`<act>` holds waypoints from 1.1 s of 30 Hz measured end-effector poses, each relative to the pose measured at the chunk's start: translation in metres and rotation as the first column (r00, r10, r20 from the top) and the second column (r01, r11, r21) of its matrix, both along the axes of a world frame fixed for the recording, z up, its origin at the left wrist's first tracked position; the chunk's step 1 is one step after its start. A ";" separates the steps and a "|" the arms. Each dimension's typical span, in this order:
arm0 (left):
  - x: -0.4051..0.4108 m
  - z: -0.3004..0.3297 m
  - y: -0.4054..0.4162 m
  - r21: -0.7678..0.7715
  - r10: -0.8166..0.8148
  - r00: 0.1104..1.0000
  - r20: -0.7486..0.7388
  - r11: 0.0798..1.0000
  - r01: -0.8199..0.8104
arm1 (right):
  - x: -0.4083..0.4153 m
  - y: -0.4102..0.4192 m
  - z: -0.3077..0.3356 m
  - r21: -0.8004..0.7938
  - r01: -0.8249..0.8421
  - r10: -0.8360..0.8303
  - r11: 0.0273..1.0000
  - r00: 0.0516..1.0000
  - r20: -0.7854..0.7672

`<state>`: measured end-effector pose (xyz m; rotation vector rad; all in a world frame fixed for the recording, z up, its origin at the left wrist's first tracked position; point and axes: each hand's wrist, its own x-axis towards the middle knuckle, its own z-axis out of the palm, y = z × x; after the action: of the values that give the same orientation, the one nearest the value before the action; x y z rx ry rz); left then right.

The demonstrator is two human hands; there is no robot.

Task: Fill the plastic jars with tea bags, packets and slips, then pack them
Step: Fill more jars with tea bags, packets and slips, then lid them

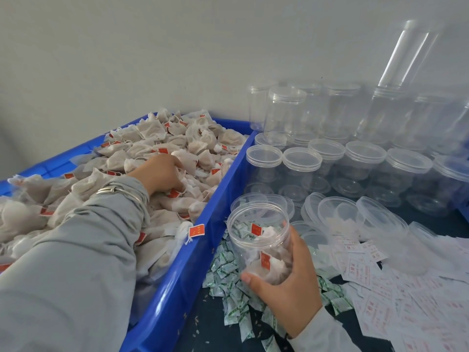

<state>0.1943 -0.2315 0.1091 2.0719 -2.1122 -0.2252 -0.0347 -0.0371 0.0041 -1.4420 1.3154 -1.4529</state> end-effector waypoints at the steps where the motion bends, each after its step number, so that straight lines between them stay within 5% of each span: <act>1: 0.002 0.003 0.001 -0.011 -0.022 0.999 0.023 1.000 0.023 | 0.000 0.000 0.000 0.005 0.002 -0.002 1.000 1.000 -0.005; 5: 0.004 0.013 0.003 -0.181 -0.031 1.000 0.000 0.983 0.030 | -0.001 0.000 -0.002 0.009 0.005 -0.005 1.000 0.999 -0.045; 9: -0.006 0.027 0.008 -0.305 -0.002 0.956 -0.294 0.948 -0.092 | 0.000 0.000 -0.002 0.005 0.001 -0.001 1.000 1.000 -0.029; 10: -0.009 0.028 0.009 -0.275 -0.003 0.894 -0.448 0.952 -0.135 | 0.001 -0.001 -0.002 0.004 0.004 -0.004 1.000 0.999 -0.033; 13: -0.022 0.035 0.021 -0.078 -0.053 0.510 -0.859 0.997 -0.029 | 0.001 0.000 -0.002 0.006 0.004 -0.004 1.000 0.998 -0.055; 15: -0.033 0.038 0.032 -0.021 -0.081 0.341 -0.937 0.984 0.175 | 0.001 0.000 -0.001 0.007 -0.002 0.002 1.000 0.999 -0.047; 17: -0.046 0.039 0.042 0.002 -0.105 0.277 -0.955 0.933 0.359 | 0.000 -0.001 -0.001 -0.009 -0.005 0.004 1.000 0.999 -0.045; 26: -0.077 0.032 0.074 0.150 -0.227 0.390 -0.892 0.666 0.731 | 0.000 -0.003 -0.005 0.006 -0.009 0.009 1.000 0.999 0.032; 33: -0.083 0.033 0.083 0.217 -0.462 0.635 -0.619 0.677 0.704 | -0.001 -0.005 -0.007 0.003 -0.017 0.016 1.000 0.999 0.050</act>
<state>0.1116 -0.1483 0.1418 1.1118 -2.4235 -1.3173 -0.0355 -0.0425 -0.0030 -1.4026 1.2723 -1.4656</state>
